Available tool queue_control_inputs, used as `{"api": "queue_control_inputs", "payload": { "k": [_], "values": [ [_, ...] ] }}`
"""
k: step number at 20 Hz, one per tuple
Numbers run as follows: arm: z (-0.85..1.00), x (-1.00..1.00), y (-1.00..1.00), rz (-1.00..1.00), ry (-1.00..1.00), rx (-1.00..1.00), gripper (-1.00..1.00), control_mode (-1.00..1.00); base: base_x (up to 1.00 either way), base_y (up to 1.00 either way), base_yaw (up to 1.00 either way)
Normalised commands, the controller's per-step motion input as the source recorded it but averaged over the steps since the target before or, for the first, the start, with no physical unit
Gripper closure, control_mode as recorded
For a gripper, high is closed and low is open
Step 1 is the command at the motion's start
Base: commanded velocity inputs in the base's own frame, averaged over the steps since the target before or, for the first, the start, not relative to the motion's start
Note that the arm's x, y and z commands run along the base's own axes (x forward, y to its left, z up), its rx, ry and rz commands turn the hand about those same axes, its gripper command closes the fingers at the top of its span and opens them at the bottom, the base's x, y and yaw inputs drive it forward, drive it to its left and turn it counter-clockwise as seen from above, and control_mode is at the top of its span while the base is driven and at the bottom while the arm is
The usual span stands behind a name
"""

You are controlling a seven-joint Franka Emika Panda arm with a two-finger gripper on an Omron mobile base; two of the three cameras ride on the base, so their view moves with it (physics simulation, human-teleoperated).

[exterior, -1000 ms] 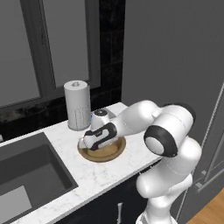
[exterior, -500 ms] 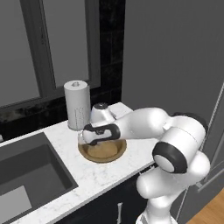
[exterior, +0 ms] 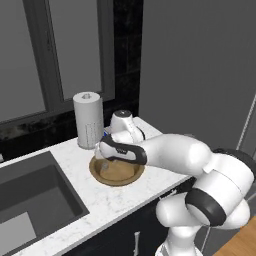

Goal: Grab a lemon wedge from the fridge and one ice cube from the ice bowl, and put them in the glass of lemonade.

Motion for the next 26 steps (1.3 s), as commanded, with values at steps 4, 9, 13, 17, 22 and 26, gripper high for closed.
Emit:
{"api": "queue_control_inputs", "payload": {
  "k": [4, 9, 13, 17, 22, 26],
  "values": [
    [0.32, -0.20, -0.51, -0.16, 0.00, 0.00, 1.00, -1.00, 0.00, 0.00, 0.00],
    [0.39, -0.06, -0.62, -0.28, 0.00, 0.00, 1.00, -1.00, 0.00, 0.00, 0.00],
    [0.41, 0.00, -0.69, -0.29, 0.00, -0.02, 1.00, -1.00, 0.00, 0.00, 0.00],
    [0.37, 0.00, -0.74, -0.29, 0.00, -0.07, 1.00, -1.00, 0.00, 0.00, 0.00],
    [0.24, 0.00, -0.69, -0.27, 0.00, -0.11, 1.00, -1.00, 0.00, 0.00, 0.00],
    [0.12, 0.00, -0.65, -0.27, 0.00, -0.11, 1.00, -1.00, 0.00, 0.00, 0.00]
  ]
}}
